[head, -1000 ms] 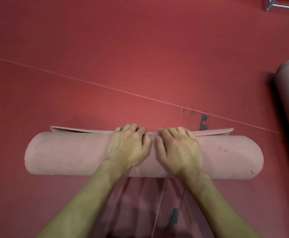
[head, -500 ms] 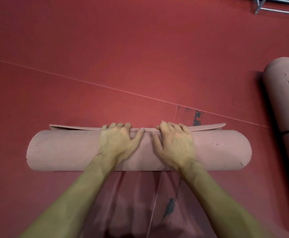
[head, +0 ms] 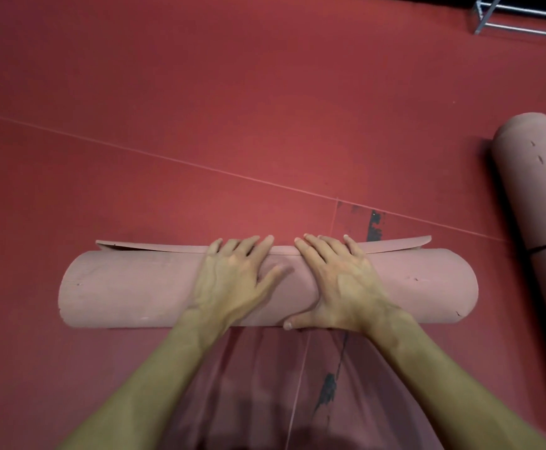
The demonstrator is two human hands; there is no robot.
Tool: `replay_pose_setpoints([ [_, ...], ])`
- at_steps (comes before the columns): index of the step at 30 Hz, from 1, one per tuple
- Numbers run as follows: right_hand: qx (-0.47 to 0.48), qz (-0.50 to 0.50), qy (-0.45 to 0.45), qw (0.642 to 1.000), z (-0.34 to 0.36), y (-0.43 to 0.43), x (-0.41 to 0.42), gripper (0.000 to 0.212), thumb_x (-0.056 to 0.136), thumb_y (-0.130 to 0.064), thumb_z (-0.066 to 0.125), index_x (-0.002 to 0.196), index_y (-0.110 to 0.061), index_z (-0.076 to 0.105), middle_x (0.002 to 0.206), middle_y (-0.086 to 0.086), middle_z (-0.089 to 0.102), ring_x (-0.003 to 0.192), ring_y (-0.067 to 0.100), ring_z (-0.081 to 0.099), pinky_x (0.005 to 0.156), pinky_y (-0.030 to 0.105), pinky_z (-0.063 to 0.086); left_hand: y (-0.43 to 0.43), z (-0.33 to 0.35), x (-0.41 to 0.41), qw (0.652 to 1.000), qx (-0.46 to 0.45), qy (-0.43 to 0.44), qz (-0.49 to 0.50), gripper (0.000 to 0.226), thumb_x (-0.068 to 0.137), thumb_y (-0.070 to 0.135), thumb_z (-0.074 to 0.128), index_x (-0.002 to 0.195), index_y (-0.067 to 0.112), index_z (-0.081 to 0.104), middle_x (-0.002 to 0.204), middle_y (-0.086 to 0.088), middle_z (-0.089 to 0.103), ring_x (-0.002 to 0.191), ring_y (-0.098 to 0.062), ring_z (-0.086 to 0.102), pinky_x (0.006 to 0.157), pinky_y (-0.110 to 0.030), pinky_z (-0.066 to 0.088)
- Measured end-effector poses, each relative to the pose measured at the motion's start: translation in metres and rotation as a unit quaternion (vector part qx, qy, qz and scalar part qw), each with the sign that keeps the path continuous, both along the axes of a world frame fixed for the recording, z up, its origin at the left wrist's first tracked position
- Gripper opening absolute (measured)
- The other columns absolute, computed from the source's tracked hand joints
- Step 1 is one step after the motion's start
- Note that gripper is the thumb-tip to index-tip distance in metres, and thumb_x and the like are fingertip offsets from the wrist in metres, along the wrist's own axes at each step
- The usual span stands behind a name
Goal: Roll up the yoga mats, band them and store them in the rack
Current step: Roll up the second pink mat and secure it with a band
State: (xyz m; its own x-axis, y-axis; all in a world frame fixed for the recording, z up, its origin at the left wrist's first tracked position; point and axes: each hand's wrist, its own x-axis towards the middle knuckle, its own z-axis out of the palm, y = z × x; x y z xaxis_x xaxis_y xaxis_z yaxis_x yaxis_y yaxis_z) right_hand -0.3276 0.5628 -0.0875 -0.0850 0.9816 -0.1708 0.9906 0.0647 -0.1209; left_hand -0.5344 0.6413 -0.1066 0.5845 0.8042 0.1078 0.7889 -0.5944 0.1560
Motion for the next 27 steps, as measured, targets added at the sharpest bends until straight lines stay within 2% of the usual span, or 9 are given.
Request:
replay_pose_setpoints([
  [3,-0.004,0.004,-0.008,1.000,-0.002,-0.003,0.001,0.146,0.049,-0.107,0.048,0.165,-0.023,0.023,0.169,0.000,0.031,0.155,0.024,0.028,0.127,0.057,0.014,-0.003,0.000,-0.007,0.999,-0.002,0.028,-0.046,0.092,0.091,0.089,0.020,0.154,0.028,0.049,0.151,-0.003,0.058,0.130,-0.025,0.059,0.112,-0.056,0.042],
  [8,-0.012,0.003,-0.013,1.000,0.004,-0.011,-0.005,0.143,0.051,-0.102,0.057,0.165,-0.023,0.021,0.168,0.000,0.031,0.155,0.025,0.028,0.127,0.058,0.013,-0.009,0.012,-0.019,0.989,-0.054,0.104,-0.094,0.131,0.062,0.109,0.030,0.165,0.028,0.017,0.167,-0.002,0.033,0.150,-0.025,0.035,0.124,-0.059,0.020],
  [11,-0.041,0.022,-0.041,0.998,0.010,-0.015,-0.006,0.145,0.054,-0.091,0.069,0.166,-0.022,0.008,0.172,0.004,0.020,0.157,0.028,0.021,0.127,0.059,0.012,-0.014,0.017,-0.020,0.982,-0.056,0.152,-0.100,0.142,0.055,0.107,0.042,0.165,0.029,-0.001,0.171,-0.003,0.021,0.155,-0.029,0.025,0.125,-0.063,0.013],
  [13,-0.033,0.028,-0.057,0.997,0.011,-0.019,-0.008,0.140,0.053,-0.086,0.070,0.165,-0.020,0.017,0.168,0.006,0.031,0.152,0.030,0.033,0.123,0.061,0.024,-0.018,0.020,-0.019,0.977,-0.057,0.180,-0.098,0.142,0.057,0.102,0.049,0.164,0.029,-0.008,0.171,-0.002,0.017,0.154,-0.029,0.024,0.124,-0.062,0.015],
  [14,-0.022,0.025,-0.060,0.998,0.011,-0.022,-0.009,0.136,0.052,-0.085,0.069,0.162,-0.019,0.025,0.163,0.008,0.040,0.146,0.032,0.042,0.119,0.061,0.032,-0.020,0.020,-0.018,0.977,-0.049,0.183,-0.098,0.140,0.059,0.100,0.051,0.165,0.027,-0.004,0.169,-0.003,0.023,0.151,-0.029,0.029,0.123,-0.062,0.020],
  [16,0.007,0.018,-0.055,0.998,0.010,-0.029,-0.012,0.128,0.050,-0.083,0.064,0.156,-0.016,0.040,0.152,0.011,0.053,0.134,0.034,0.054,0.110,0.062,0.043,-0.026,0.020,-0.019,0.979,-0.023,0.172,-0.104,0.134,0.058,0.098,0.055,0.163,0.022,0.019,0.157,-0.007,0.044,0.138,-0.031,0.047,0.113,-0.063,0.035],
  [18,0.025,0.008,-0.055,0.998,0.010,-0.042,-0.015,0.124,0.050,-0.083,0.063,0.151,-0.014,0.046,0.146,0.012,0.058,0.127,0.035,0.059,0.104,0.062,0.048,-0.034,0.019,-0.020,0.982,0.000,0.147,-0.120,0.129,0.054,0.097,0.056,0.156,0.020,0.035,0.144,-0.008,0.057,0.125,-0.032,0.058,0.104,-0.062,0.045],
  [21,0.033,-0.013,-0.060,0.998,0.010,-0.071,-0.010,0.123,0.051,-0.086,0.061,0.150,-0.014,0.047,0.143,0.011,0.060,0.125,0.035,0.061,0.101,0.062,0.050,-0.049,0.019,-0.012,0.979,0.006,0.132,-0.154,0.129,0.050,0.096,0.058,0.153,0.022,0.036,0.142,-0.007,0.059,0.123,-0.032,0.060,0.102,-0.061,0.048],
  [27,0.036,-0.125,-0.079,0.988,0.037,-0.161,0.031,0.129,0.043,-0.085,0.071,0.151,-0.017,0.048,0.146,0.006,0.059,0.129,0.032,0.059,0.105,0.061,0.048,-0.092,0.036,0.051,0.959,0.047,0.087,-0.265,0.131,0.043,0.092,0.070,0.150,0.021,0.043,0.140,-0.008,0.061,0.120,-0.033,0.061,0.101,-0.058,0.049],
])
